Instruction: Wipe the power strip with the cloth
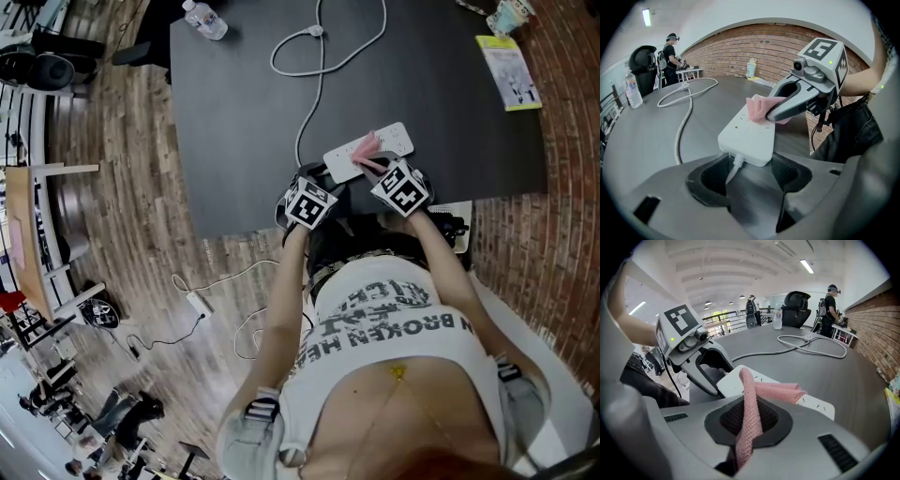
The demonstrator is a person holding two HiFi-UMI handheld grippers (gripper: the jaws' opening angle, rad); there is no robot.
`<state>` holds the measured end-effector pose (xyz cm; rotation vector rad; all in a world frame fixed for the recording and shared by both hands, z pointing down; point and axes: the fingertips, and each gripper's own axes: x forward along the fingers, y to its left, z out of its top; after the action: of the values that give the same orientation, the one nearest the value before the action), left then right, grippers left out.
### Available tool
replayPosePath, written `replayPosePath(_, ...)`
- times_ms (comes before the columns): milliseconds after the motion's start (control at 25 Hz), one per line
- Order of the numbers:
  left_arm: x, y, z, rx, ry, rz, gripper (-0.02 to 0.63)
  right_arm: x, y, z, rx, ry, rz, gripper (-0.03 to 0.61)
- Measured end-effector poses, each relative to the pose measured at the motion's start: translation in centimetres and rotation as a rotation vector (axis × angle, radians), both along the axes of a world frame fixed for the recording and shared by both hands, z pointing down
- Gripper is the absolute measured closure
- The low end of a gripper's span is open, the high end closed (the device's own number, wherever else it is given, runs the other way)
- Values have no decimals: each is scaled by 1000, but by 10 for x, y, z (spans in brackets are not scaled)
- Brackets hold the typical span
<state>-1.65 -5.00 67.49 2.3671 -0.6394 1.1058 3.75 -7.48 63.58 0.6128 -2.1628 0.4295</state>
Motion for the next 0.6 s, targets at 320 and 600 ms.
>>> replayPosePath(320, 0, 0, -1, -1, -2, -1, 344, 3, -1, 0, 14, 11, 9, 563)
replayPosePath(600, 0, 0, 0, -4, -3, 2, 344, 19, -8, 0, 12, 17, 69, 563)
